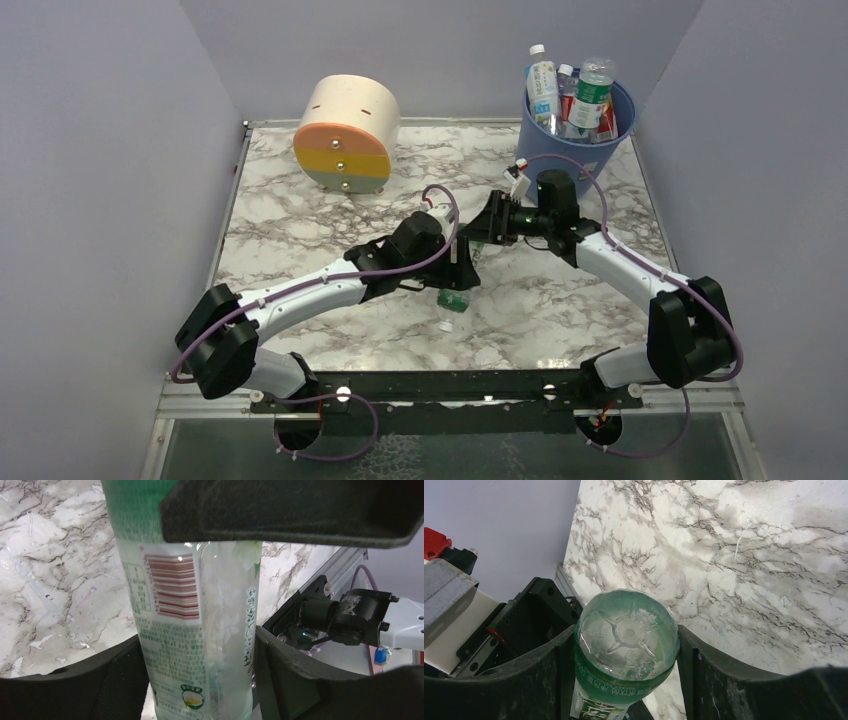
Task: Put the plastic bottles in the bin
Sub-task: Pick up the plastic bottle at the center of the board.
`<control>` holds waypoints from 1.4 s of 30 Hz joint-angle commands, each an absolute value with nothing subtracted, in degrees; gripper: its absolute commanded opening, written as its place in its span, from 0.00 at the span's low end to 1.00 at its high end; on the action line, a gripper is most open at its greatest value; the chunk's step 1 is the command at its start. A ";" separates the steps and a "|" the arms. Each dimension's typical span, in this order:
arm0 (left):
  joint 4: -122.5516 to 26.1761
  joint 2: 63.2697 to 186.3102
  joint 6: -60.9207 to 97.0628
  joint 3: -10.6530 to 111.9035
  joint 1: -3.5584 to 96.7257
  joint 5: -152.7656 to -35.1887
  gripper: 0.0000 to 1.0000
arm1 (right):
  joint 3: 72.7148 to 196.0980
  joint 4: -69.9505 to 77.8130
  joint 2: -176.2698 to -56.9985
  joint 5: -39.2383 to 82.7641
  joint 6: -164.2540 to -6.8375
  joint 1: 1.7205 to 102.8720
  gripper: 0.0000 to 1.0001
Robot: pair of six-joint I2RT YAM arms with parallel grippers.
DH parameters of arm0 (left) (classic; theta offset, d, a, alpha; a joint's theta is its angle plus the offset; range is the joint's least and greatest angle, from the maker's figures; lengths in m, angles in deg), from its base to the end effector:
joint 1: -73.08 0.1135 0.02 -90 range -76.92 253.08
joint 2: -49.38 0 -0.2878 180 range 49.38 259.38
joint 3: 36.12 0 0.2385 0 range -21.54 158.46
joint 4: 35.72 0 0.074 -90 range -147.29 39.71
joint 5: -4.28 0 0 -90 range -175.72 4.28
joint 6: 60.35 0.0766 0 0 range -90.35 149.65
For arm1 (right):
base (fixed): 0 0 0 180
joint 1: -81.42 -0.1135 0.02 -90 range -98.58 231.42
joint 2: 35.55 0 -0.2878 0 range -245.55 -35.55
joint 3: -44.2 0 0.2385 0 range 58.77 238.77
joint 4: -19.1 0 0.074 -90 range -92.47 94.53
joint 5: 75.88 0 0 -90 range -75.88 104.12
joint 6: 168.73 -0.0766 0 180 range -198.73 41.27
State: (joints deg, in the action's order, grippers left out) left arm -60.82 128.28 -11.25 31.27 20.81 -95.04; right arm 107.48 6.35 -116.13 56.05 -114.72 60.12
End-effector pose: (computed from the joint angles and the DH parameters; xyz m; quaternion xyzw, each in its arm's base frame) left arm 0.1850 -0.2594 0.2591 0.1245 0.8825 -0.3751 0.2550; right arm 0.2739 0.1617 0.2609 -0.0739 0.8251 0.4957 0.2609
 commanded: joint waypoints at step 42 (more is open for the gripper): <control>-69.94 104.98 -6.33 36.55 20.65 -82.41 0.99 | 145.90 -11.97 -115.39 48.95 -108.37 76.95 0.56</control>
